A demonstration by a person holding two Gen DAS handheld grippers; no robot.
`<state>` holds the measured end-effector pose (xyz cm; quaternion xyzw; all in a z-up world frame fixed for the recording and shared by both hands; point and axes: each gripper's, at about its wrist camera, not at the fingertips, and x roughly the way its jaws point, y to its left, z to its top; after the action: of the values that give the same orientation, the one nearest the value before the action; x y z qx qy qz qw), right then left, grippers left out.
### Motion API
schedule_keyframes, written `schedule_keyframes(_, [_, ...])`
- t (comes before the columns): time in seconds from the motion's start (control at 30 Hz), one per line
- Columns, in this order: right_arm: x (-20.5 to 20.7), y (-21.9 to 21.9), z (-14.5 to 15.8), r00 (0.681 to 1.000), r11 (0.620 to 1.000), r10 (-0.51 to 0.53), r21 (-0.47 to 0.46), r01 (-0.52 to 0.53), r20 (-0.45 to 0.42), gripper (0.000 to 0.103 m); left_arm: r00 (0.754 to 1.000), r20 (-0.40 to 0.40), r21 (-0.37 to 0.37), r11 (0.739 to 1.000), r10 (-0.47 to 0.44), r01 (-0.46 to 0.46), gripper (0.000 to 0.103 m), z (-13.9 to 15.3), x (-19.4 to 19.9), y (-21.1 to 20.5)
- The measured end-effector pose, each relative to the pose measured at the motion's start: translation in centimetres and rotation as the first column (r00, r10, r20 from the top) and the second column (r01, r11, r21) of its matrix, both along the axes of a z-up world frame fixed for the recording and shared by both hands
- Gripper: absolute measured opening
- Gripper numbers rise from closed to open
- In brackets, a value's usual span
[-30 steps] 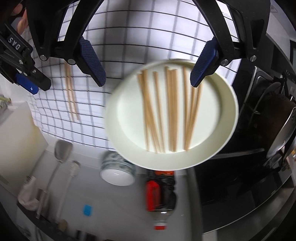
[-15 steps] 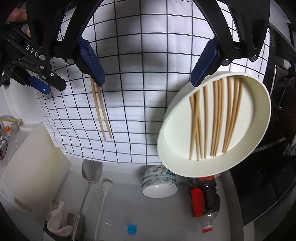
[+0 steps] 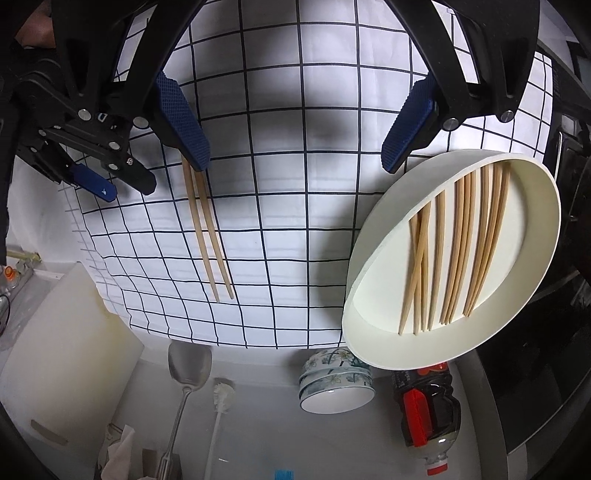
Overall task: Organize utensils
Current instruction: 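Move both open tools back over the last two chopsticks, then close the right tool on one chopstick while the left tool grasps the other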
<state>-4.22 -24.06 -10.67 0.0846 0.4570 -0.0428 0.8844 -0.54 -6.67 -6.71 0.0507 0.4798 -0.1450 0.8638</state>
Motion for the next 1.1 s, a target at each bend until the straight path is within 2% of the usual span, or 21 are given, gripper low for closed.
schedule_keyframes(0.4, [1.2,-0.5,-2.3,0.999,1.000,0.009,0.016,-0.009,-0.034,0.059,1.000,-0.004,0.008,1.000,0.019,-0.019,0.092,-0.6,0.2,-0.2])
schedule_keyframes(0.67, [2.2,0.9,-3.8,0.997,0.999,0.042,-0.032,-0.044,-0.061,0.059,0.999,-0.011,0.012,0.999,0.035,-0.035,0.092,-1.2,0.4,0.2])
schedule_keyframes(0.93, [2.2,2.5,-4.3,0.995,0.977,0.087,-0.189,-0.094,-0.049,0.058,0.999,-0.013,0.015,0.999,0.044,-0.044,0.092,-1.4,0.5,0.4])
schedule_keyframes(1.0, [2.2,2.5,-4.2,0.993,0.977,0.111,-0.179,-0.118,-0.044,0.044,0.999,-0.013,0.016,0.999,0.042,-0.042,0.092,-1.5,0.5,0.2])
schedule_keyframes(1.03, [2.1,2.4,-4.2,0.992,0.976,0.122,-0.178,-0.127,-0.041,0.032,0.999,-0.013,0.016,0.999,0.039,-0.039,0.092,-1.5,0.5,0.1])
schedule_keyframes(1.1, [2.1,2.4,-4.2,0.990,0.972,0.134,-0.189,-0.139,-0.041,0.029,0.999,-0.012,0.015,0.999,0.034,-0.034,0.092,-1.5,0.6,-0.2])
